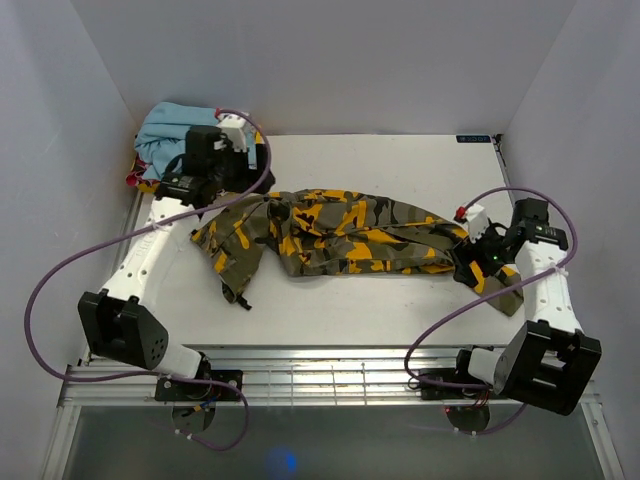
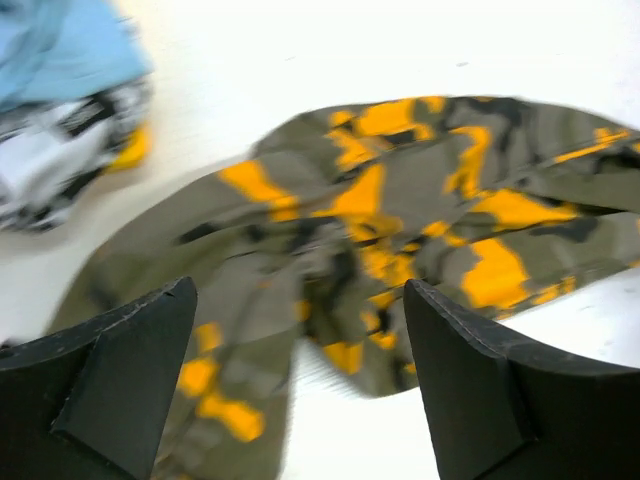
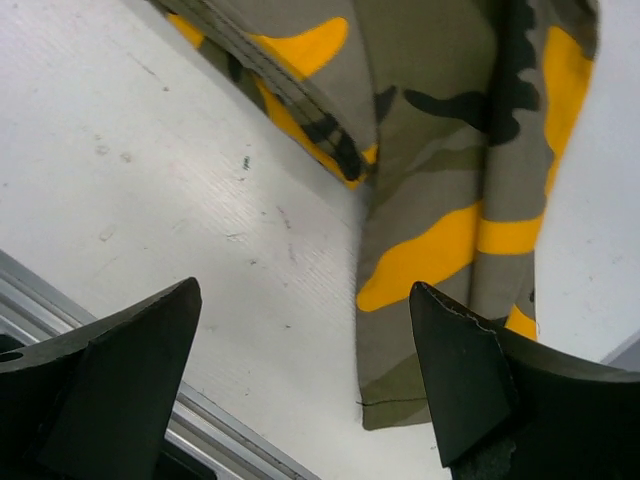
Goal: Fold and stack the trousers
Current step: Move the trousers to the center of the board
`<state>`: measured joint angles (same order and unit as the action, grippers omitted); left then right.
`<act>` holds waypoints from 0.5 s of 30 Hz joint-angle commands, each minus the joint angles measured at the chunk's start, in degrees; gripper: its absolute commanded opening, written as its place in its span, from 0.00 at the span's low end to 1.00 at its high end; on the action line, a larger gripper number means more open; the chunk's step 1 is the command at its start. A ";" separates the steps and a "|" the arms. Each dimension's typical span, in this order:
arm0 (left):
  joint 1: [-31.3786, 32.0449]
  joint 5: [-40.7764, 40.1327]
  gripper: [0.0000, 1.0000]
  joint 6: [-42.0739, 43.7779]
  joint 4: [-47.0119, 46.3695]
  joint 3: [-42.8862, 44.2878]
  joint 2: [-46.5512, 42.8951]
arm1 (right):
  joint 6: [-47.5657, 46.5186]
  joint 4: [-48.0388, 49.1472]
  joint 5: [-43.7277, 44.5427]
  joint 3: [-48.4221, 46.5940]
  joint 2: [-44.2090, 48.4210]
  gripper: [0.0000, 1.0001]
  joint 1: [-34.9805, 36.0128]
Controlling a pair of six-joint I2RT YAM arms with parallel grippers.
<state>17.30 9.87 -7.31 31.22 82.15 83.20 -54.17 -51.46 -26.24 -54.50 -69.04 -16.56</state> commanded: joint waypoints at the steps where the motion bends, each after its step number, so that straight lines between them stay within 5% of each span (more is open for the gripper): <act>1: -10.24 9.80 0.96 10.16 14.11 1.09 -2.69 | 1.51 -1.02 2.59 2.19 2.41 0.90 6.52; 8: -22.30 13.23 0.98 25.13 25.55 -9.89 -4.53 | 10.92 9.09 10.23 9.58 1.98 0.90 18.91; 15: -29.94 14.65 0.98 27.44 26.35 -17.11 -4.45 | 16.29 19.90 18.50 12.31 -1.62 0.95 22.00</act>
<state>-11.25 20.12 16.62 55.72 66.13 81.95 -41.45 -38.98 -12.49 -43.09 -69.47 4.47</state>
